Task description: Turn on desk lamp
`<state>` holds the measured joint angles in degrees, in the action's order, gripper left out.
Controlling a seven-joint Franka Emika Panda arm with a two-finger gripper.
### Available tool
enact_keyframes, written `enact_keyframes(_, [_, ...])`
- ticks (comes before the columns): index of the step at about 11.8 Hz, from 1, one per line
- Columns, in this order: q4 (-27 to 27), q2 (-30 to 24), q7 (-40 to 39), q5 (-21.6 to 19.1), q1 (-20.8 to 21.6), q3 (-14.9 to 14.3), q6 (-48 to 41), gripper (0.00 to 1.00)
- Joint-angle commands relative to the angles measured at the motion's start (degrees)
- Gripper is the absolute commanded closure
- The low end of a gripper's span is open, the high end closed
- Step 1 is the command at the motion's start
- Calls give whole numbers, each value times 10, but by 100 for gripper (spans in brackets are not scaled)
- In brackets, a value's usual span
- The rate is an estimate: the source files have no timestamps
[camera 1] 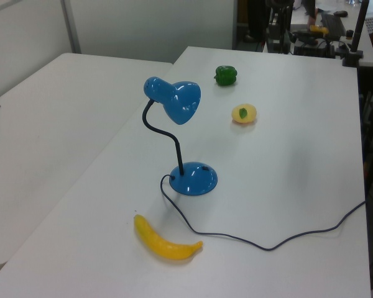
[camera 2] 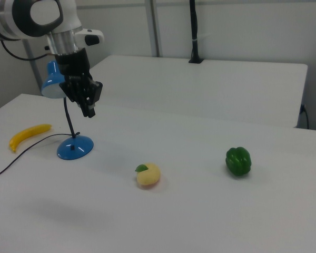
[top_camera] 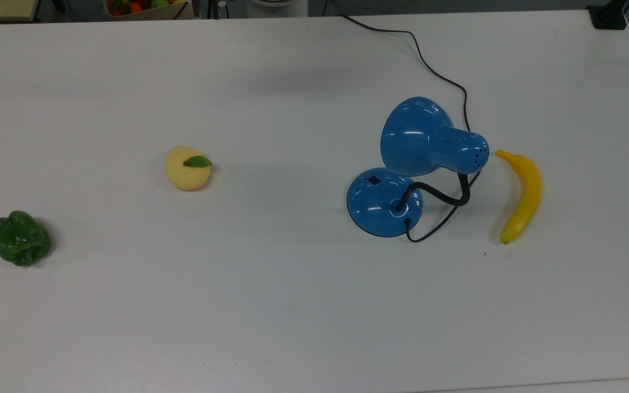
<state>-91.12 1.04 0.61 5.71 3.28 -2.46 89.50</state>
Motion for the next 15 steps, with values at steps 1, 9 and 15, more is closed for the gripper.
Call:
enact_keyframes(1, [2, 2, -3, -4, 7, -2, -1, 100])
enact_keyframes(9, [-127, 3, -5, -4, 9, 67, 178, 100])
enact_keyframes(15, [-157, 84, -4, -4, 55, 79, 305, 100])
